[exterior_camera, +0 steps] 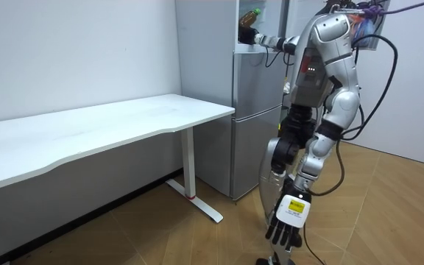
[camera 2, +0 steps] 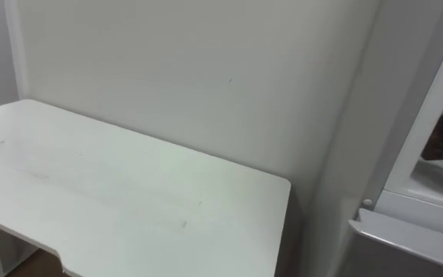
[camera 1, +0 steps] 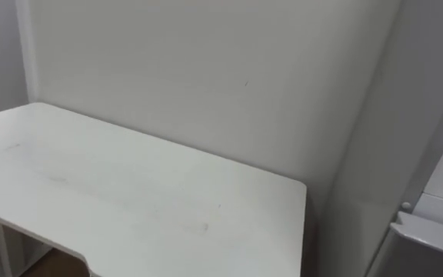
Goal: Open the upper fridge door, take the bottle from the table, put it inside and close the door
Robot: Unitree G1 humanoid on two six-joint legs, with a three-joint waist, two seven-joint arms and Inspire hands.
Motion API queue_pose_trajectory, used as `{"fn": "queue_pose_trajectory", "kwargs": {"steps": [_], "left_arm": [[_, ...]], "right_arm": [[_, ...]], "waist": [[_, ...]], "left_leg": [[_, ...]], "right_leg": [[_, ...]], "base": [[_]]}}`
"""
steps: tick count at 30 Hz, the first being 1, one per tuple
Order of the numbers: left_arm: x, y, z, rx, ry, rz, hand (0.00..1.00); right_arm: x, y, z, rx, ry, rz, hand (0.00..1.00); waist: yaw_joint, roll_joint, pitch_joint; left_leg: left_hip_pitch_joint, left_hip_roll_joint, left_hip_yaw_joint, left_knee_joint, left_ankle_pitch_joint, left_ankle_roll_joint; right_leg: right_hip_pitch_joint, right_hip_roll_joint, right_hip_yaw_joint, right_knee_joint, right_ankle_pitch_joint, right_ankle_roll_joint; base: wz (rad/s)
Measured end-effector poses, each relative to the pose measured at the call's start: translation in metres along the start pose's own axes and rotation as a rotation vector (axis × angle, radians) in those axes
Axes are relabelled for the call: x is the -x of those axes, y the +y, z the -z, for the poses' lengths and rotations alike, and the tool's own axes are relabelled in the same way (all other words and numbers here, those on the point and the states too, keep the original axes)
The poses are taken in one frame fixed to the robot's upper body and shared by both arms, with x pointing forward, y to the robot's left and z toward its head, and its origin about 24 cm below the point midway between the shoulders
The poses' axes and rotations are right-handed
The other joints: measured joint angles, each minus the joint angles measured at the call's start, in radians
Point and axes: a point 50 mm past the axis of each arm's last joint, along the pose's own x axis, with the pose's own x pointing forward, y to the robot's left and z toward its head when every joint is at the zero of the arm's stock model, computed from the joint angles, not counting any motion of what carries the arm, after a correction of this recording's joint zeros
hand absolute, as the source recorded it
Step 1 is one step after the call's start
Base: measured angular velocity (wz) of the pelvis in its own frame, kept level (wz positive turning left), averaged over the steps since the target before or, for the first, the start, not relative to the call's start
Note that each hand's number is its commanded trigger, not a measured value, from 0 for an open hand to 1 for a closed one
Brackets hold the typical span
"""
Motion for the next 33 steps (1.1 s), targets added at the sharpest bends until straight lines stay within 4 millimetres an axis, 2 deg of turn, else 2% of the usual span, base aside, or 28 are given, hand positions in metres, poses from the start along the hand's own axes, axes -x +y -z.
{"fn": "queue_pose_trajectory", "kwargs": {"steps": [5,6,7,9,10,11,19,25,28,30,32,33], "left_arm": [[0.0,-0.0001,0.0019,0.002,0.019,0.0,0.0],[0.0001,-0.0002,0.0022,0.002,0.02,-0.001,0.0],[0.0001,-0.0002,0.0022,0.002,0.021,-0.001,0.0],[0.0001,-0.0005,0.0018,0.001,0.022,-0.001,0.0],[0.0001,-0.0006,0.0017,0.001,0.022,0.0,0.0],[0.0001,-0.0007,0.0017,0.001,0.022,0.0,0.0],[0.0001,-0.0006,0.0015,0.0,0.028,0.001,0.0],[-0.0011,-0.0014,-0.0034,0.003,0.025,0.003,0.0],[-0.0013,0.0,-0.0038,0.003,0.027,-0.002,0.0],[-0.0013,0.0003,-0.0042,-0.002,0.026,-0.004,0.0],[-0.0014,0.0,-0.0043,0.0,0.026,-0.003,0.0],[-0.0015,-0.0005,-0.005,0.002,0.024,-0.001,0.0]], "right_arm": [[-0.0004,0.0033,-0.0016,-0.053,-0.019,-0.045,1.0],[-0.0004,0.0039,-0.0019,-0.074,-0.024,-0.053,0.95],[-0.0005,0.0042,-0.0019,-0.085,-0.026,-0.056,0.72],[-0.0006,0.0046,-0.0018,-0.121,-0.03,-0.063,0.67],[-0.0006,0.0046,-0.0018,-0.127,-0.03,-0.063,0.6],[-0.0007,0.0046,-0.0015,-0.137,-0.028,-0.063,1.0],[-0.0007,0.0047,-0.0016,-0.133,-0.026,-0.063,1.0],[-0.0012,0.005,0.0002,-0.059,0.008,-0.059,1.0],[-0.002,0.0042,0.0034,0.068,0.06,-0.038,1.0],[-0.0032,0.0045,0.0059,0.211,0.103,-0.014,1.0],[-0.0058,0.0072,0.0069,0.26,0.123,0.013,1.0],[-0.0085,0.0089,0.0057,0.269,0.129,0.041,1.0]], "waist": [[0.002,0.023,-0.0037],[0.002,0.028,-0.0033],[0.002,0.03,-0.0034],[0.002,0.034,-0.0033],[0.002,0.034,-0.0032],[0.002,0.034,-0.0031],[0.001,0.03,-0.0023],[0.003,0.014,-0.0032],[-0.001,-0.008,-0.0023],[0.0,-0.028,-0.0029],[0.003,-0.04,-0.0096],[0.005,-0.044,-0.009]], "left_leg": [[0.004,0.0,0.005,0.002,0.001,0.0],[0.006,0.0,0.007,0.002,0.001,0.0],[0.007,0.0,0.008,0.002,0.001,0.0],[0.008,0.001,0.012,0.002,0.001,0.0],[0.007,0.001,0.013,0.002,0.001,0.0],[0.007,0.001,0.016,0.003,0.001,0.0],[0.005,-0.001,0.02,0.003,0.002,0.001],[0.0,-0.001,0.018,0.004,0.002,0.001],[0.0,0.0,0.016,0.004,0.002,0.001],[-0.003,-0.001,0.016,0.004,0.002,0.001],[-0.014,-0.001,0.016,0.009,0.001,0.001],[-0.019,-0.001,0.015,0.012,0.001,0.002]], "right_leg": [[0.0,0.0,0.007,0.002,0.002,-0.003],[0.001,0.0,0.008,0.004,0.002,-0.004],[0.001,0.0,0.009,0.004,0.003,-0.004],[-0.001,0.0,0.014,0.005,0.003,-0.005],[-0.002,0.0,0.016,0.005,0.003,-0.006],[-0.003,0.0,0.018,0.004,0.003,-0.006],[-0.005,0.003,0.023,-0.013,0.007,-0.003],[-0.006,0.004,0.024,-0.014,0.007,-0.003],[-0.005,0.004,0.022,-0.015,0.007,-0.003],[-0.012,0.004,0.021,-0.015,0.006,-0.003],[-0.019,0.003,0.021,-0.012,0.006,-0.003],[-0.019,0.003,0.02,-0.01,0.007,-0.003]], "base": [[-0.03],[-0.04],[-0.05],[-0.06],[-0.05],[-0.05],[-0.01],[0.0],[0.02],[0.0],[0.0],[0.0]]}}
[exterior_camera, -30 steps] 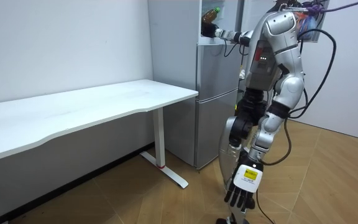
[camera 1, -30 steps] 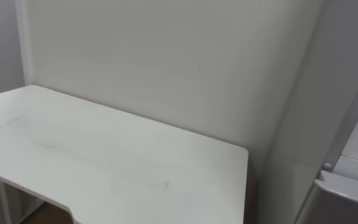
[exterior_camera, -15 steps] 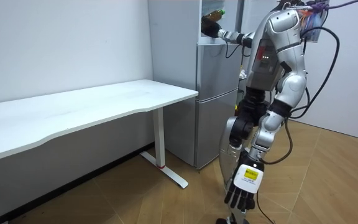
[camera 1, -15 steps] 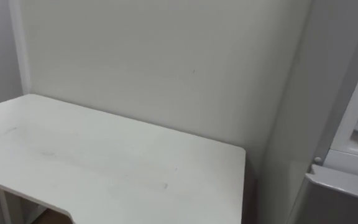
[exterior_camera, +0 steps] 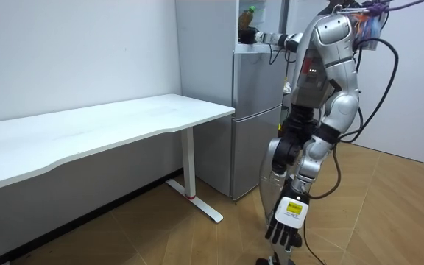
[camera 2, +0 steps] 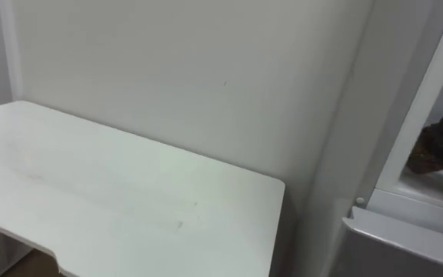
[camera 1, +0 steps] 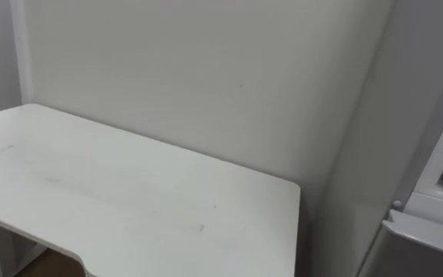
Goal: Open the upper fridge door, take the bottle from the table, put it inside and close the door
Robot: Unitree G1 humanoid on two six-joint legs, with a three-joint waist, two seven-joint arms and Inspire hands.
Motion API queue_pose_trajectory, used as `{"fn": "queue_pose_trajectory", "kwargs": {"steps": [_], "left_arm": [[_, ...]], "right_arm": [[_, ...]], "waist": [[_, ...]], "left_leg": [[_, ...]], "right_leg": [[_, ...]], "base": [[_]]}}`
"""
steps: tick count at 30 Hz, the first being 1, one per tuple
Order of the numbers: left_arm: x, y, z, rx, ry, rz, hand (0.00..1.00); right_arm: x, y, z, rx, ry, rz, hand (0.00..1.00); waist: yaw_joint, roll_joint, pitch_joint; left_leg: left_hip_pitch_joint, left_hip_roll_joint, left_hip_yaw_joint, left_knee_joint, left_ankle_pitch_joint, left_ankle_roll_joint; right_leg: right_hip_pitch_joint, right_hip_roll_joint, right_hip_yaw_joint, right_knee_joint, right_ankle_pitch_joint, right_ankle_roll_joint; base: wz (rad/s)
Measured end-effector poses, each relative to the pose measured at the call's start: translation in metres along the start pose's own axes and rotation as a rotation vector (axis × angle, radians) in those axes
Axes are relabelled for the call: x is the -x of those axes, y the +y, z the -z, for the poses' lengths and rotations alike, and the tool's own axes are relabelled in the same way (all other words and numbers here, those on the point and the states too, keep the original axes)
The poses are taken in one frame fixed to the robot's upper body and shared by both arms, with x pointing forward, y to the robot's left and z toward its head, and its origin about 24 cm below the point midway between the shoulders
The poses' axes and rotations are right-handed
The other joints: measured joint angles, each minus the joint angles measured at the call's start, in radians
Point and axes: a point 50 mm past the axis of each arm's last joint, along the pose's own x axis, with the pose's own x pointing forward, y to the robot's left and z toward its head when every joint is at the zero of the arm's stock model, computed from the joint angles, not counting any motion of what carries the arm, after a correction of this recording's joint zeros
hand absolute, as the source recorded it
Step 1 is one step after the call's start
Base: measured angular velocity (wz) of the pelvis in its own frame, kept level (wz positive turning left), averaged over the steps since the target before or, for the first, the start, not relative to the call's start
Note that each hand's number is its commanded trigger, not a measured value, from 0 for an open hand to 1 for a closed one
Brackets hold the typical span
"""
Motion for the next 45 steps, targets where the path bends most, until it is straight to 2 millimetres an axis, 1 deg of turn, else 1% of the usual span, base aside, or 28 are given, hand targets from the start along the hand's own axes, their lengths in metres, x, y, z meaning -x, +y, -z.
{"fn": "queue_pose_trajectory", "kwargs": {"steps": [4,8,10,12,13,14,15,18,21,23,25,30,37,45], "left_arm": [[0.0,0.001,0.001,0.002,0.01,-0.002,0.0],[0.0,0.004,0.001,0.015,0.014,-0.014,0.0],[0.0,0.005,0.001,0.017,0.014,-0.015,0.0],[0.0,0.008,0.0,0.029,0.008,-0.026,0.0],[0.0,0.009,-0.001,0.028,0.007,-0.028,0.0],[0.0,0.01,-0.002,0.027,0.003,-0.031,0.0],[0.0,0.011,-0.002,0.031,0.001,-0.033,0.0],[0.001,0.015,0.0,0.026,0.007,-0.041,0.0],[0.001,0.018,0.0,0.023,0.007,-0.047,0.0],[0.001,0.018,0.0,0.024,0.007,-0.046,0.0],[0.001,0.018,0.001,0.023,0.009,-0.044,0.0],[0.001,0.018,0.002,0.022,0.012,-0.044,0.0],[0.001,0.018,0.003,0.022,0.016,-0.043,0.0],[0.001,0.017,0.002,0.025,0.011,-0.043,0.0]], "right_arm": [[-0.007,0.002,-0.005,0.05,0.033,0.062,1.0],[-0.01,0.001,-0.005,0.047,0.071,0.105,1.0],[-0.01,-0.003,-0.003,0.044,0.092,0.123,1.0],[-0.01,-0.006,-0.002,0.041,0.108,0.137,0.69],[-0.01,-0.007,-0.003,0.045,0.115,0.14,0.59],[-0.01,-0.009,-0.004,0.061,0.129,0.147,0.53],[-0.009,-0.012,-0.005,0.079,0.141,0.152,0.0],[-0.011,-0.013,-0.01,0.098,0.161,0.154,0.0],[-0.01,-0.016,-0.012,0.122,0.174,0.15,0.0],[-0.009,-0.017,-0.007,0.145,0.214,0.142,0.0],[-0.009,-0.018,-0.011,0.151,0.209,0.138,0.0],[-0.008,-0.021,-0.012,0.15,0.215,0.143,0.0],[-0.009,-0.02,-0.014,0.148,0.211,0.124,0.0],[-0.009,-0.018,-0.018,0.15,0.199,0.092,0.0]], "waist": [[0.0,-0.003,0.0006],[-0.006,-0.018,-0.0007],[-0.005,-0.025,-0.0001],[-0.008,-0.041,0.0006],[-0.007,-0.044,0.0008],[-0.005,-0.049,0.0011],[-0.001,-0.055,0.0019],[0.001,-0.063,0.0017],[0.008,-0.062,0.0016],[0.009,-0.062,0.0016],[0.01,-0.06,0.0012],[0.016,-0.058,0.0013],[0.008,-0.052,0.0013],[-0.014,-0.053,0.0008]], "left_leg": [[-0.002,0.0,-0.007,0.002,0.0,0.0],[-0.008,0.001,-0.01,0.0,0.001,-0.001],[-0.01,0.0,-0.01,0.002,0.001,-0.001],[-0.018,0.0,-0.011,0.002,0.001,-0.001],[-0.018,0.0,-0.012,0.002,0.001,-0.001],[-0.018,0.0,-0.011,0.002,0.0,-0.001],[-0.02,0.001,-0.011,0.002,0.0,-0.001],[-0.033,0.002,-0.011,0.007,-0.001,-0.001],[-0.035,0.003,-0.011,0.006,-0.001,-0.001],[-0.038,0.004,-0.011,0.007,-0.002,-0.002],[-0.041,0.004,-0.011,0.008,-0.002,-0.003],[-0.041,0.005,-0.011,0.008,-0.003,-0.003],[-0.042,0.005,-0.011,0.008,-0.003,-0.003],[-0.048,0.005,-0.014,0.006,-0.002,-0.003]], "right_leg": [[-0.008,0.0,-0.002,0.004,0.0,0.0],[-0.012,-0.001,-0.004,0.009,-0.002,-0.002],[-0.014,-0.003,-0.006,0.015,-0.003,-0.002],[-0.02,-0.003,-0.011,0.015,-0.003,-0.002],[-0.02,-0.003,-0.011,0.015,-0.003,-0.002],[-0.02,-0.003,-0.011,0.014,-0.003,-0.002],[-0.022,-0.003,-0.01,0.014,-0.003,-0.002],[-0.032,-0.002,-0.009,0.015,-0.002,-0.004],[-0.035,-0.001,-0.009,0.016,-0.002,-0.004],[-0.038,0.0,-0.01,0.017,-0.002,-0.004],[-0.04,0.0,-0.012,0.017,-0.002,-0.004],[-0.04,0.001,-0.014,0.017,-0.002,-0.004],[-0.04,0.001,-0.014,0.018,-0.002,-0.004],[-0.045,0.0,-0.014,0.017,-0.002,-0.004]], "base": [[0.04],[0.02],[0.0],[0.0],[0.0],[0.0],[0.0],[0.0],[0.0],[0.0],[0.0],[0.0],[0.0],[0.01]]}}
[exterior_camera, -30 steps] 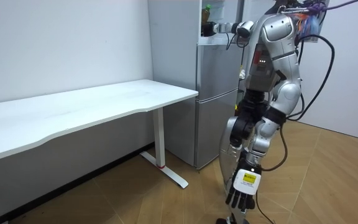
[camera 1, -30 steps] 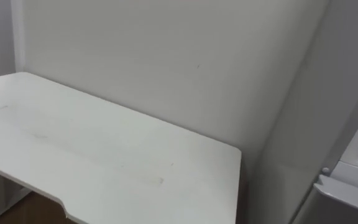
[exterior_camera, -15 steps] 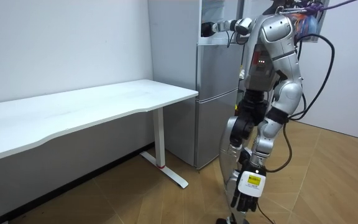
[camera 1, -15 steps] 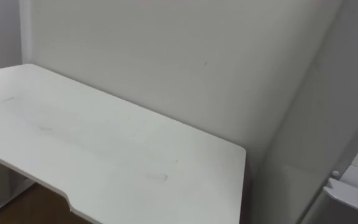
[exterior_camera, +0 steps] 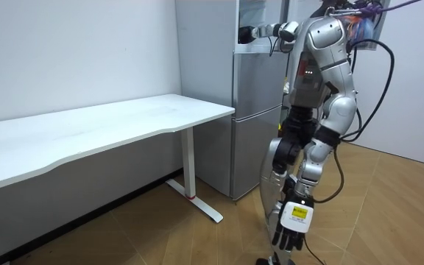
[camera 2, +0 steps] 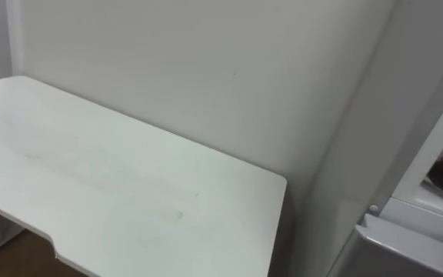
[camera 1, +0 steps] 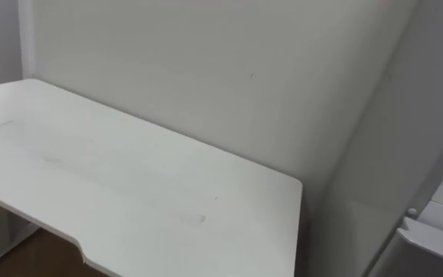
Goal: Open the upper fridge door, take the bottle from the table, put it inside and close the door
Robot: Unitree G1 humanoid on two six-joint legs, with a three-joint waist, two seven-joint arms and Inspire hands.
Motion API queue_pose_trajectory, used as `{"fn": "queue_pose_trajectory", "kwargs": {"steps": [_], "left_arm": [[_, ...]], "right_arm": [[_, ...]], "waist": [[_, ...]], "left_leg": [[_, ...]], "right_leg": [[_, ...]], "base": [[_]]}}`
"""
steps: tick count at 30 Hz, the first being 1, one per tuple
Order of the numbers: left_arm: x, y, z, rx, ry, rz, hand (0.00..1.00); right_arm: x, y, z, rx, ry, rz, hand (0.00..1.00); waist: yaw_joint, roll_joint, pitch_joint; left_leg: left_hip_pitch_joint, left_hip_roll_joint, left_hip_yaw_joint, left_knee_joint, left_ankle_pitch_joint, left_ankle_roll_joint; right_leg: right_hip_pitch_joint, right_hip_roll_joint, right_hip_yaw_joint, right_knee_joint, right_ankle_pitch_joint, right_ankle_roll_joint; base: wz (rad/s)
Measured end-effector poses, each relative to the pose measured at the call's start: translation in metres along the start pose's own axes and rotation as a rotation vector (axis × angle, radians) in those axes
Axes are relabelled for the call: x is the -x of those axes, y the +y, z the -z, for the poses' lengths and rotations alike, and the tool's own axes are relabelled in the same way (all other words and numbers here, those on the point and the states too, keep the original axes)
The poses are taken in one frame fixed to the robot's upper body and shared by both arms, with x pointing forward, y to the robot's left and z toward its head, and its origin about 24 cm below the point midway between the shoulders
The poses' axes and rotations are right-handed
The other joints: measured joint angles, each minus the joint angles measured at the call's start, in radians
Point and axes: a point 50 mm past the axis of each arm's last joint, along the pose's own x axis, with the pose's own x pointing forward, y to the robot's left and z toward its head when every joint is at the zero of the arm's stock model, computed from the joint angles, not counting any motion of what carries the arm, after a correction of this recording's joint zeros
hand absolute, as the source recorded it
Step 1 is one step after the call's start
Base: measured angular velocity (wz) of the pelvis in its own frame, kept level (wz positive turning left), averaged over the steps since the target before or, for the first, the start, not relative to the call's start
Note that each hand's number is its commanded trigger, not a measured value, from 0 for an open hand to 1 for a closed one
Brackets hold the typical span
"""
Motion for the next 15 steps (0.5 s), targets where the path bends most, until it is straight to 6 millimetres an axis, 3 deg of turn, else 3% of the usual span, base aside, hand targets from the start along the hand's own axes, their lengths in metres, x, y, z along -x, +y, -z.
{"fn": "queue_pose_trajectory", "kwargs": {"steps": [10,15], "left_arm": [[0.001,-0.001,-0.009,0.035,-0.043,0.008,0.0],[0.001,-0.002,-0.011,0.04,-0.051,0.012,0.0]], "right_arm": [[0.0,0.007,-0.008,0.053,-0.019,-0.047,0.0],[0.0,0.011,-0.015,0.058,-0.047,-0.049,0.0]], "waist": [[-0.032,0.004,-0.0017],[-0.059,0.029,-0.0089]], "left_leg": [[-0.002,0.0,-0.001,-0.001,0.0,0.0],[0.001,-0.001,-0.002,-0.001,0.0,0.0]], "right_leg": [[-0.001,0.0,-0.003,-0.002,0.0,0.0],[0.002,-0.002,-0.006,-0.002,0.0,0.0]], "base": [[0.0],[0.0]]}}
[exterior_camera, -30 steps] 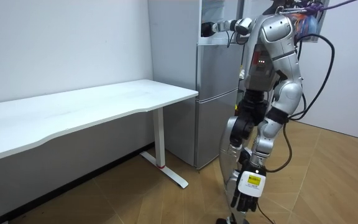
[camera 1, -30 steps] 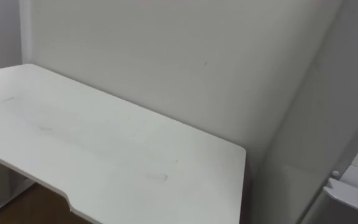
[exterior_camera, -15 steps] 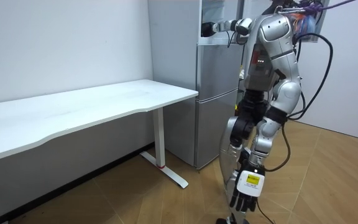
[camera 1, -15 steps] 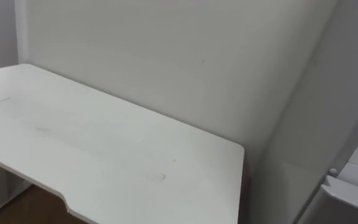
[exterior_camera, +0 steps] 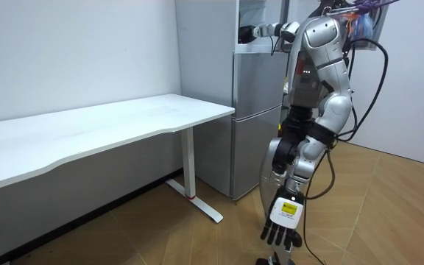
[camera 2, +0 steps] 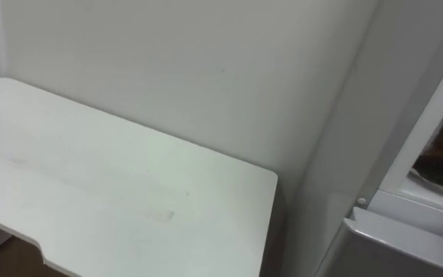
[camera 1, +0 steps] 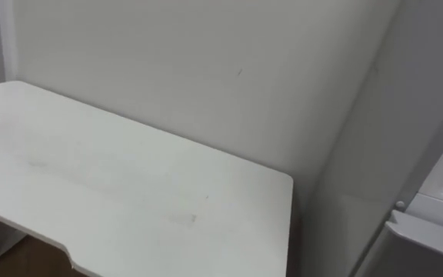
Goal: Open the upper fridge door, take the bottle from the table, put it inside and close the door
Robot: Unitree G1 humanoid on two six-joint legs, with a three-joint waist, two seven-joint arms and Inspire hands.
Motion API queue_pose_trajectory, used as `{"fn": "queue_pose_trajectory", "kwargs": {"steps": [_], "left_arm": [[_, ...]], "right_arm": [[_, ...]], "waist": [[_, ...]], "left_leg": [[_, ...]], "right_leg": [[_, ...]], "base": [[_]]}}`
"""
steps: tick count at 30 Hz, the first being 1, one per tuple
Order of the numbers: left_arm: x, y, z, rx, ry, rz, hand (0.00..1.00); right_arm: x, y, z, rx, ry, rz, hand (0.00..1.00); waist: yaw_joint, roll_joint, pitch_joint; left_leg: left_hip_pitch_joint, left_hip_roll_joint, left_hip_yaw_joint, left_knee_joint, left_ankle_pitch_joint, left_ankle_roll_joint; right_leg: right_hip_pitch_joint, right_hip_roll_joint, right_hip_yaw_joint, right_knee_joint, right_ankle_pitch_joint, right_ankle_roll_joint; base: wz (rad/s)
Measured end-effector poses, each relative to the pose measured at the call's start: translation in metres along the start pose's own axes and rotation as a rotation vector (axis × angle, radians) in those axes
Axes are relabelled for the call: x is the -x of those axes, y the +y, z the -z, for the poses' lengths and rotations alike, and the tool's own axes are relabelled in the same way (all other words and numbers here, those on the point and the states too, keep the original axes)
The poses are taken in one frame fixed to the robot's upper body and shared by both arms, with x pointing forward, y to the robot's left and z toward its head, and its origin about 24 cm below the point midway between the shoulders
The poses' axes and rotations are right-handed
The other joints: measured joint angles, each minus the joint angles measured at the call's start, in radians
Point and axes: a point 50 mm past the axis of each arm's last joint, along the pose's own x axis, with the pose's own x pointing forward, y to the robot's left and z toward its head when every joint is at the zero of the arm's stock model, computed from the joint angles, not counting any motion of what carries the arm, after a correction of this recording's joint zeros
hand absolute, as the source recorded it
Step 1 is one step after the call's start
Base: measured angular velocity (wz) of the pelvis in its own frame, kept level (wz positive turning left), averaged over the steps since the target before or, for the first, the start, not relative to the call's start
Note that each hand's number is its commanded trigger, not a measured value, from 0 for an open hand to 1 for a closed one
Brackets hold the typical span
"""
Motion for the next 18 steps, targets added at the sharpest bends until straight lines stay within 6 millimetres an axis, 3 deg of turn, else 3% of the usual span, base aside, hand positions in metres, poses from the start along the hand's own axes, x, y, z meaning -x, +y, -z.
{"fn": "queue_pose_trajectory", "kwargs": {"steps": [5,9,18], "left_arm": [[0.0,-0.005,0.002,0.044,0.002,0.019,0.0],[0.0,-0.008,-0.004,0.071,-0.017,0.024,0.0],[0.0,-0.011,-0.009,0.085,-0.052,0.03,0.0]], "right_arm": [[0.0,0.008,-0.014,0.083,-0.048,0.029,0.0],[0.005,0.013,-0.017,0.198,-0.091,0.078,0.0],[0.023,0.029,0.0,0.263,-0.194,0.158,0.0]], "waist": [[-0.029,0.023,0.0089],[-0.041,0.032,0.0034],[-0.046,0.033,0.0063]], "left_leg": [[0.002,-0.001,0.004,-0.002,0.0,0.0],[0.002,-0.001,0.015,-0.007,0.001,0.001],[0.027,-0.004,0.046,-0.018,0.003,0.004]], "right_leg": [[-0.002,-0.001,0.004,0.001,0.0,0.0],[-0.012,-0.001,0.015,0.006,0.0,0.0],[-0.017,-0.006,0.039,0.018,-0.002,0.003]], "base": [[-0.02],[-0.06],[-0.11]]}}
